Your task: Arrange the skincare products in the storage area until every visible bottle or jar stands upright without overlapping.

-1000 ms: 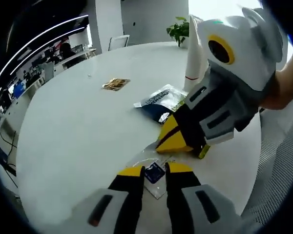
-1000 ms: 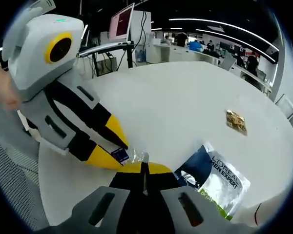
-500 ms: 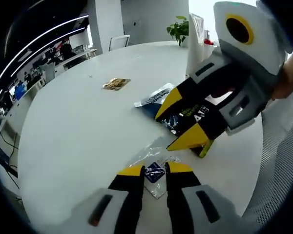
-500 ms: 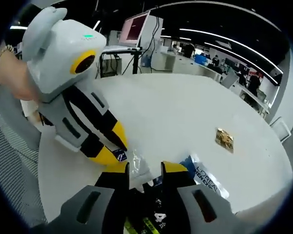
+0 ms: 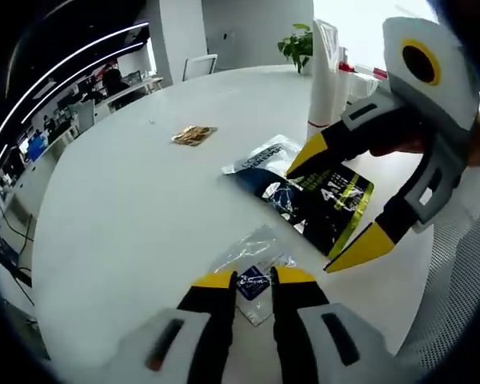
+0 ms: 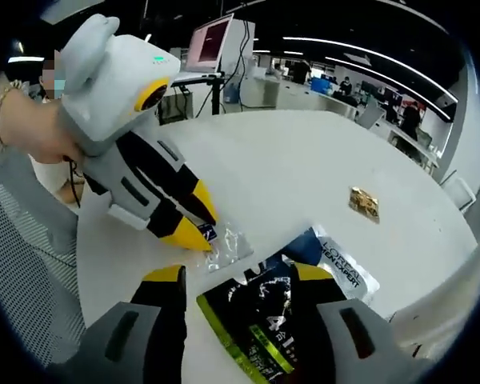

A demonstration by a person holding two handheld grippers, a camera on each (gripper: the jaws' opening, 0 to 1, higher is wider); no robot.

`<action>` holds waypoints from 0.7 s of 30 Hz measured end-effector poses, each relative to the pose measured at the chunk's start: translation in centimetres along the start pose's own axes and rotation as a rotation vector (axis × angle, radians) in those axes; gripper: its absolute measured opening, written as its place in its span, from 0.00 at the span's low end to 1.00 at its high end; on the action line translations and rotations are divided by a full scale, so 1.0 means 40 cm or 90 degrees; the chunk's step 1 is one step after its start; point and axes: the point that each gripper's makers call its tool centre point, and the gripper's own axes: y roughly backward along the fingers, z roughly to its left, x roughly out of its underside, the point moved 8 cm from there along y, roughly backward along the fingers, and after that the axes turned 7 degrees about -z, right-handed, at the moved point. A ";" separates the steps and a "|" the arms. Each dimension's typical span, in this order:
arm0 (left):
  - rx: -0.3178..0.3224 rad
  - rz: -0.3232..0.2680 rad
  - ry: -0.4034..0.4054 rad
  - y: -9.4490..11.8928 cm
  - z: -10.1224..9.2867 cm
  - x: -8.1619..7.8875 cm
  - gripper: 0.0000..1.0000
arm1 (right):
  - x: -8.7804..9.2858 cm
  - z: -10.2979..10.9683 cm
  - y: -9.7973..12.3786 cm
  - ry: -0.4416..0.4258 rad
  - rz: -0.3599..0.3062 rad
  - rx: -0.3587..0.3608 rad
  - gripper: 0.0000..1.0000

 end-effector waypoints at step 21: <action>-0.030 0.024 0.010 0.015 0.007 -0.003 0.35 | 0.033 0.022 0.083 -0.054 -0.004 0.006 0.62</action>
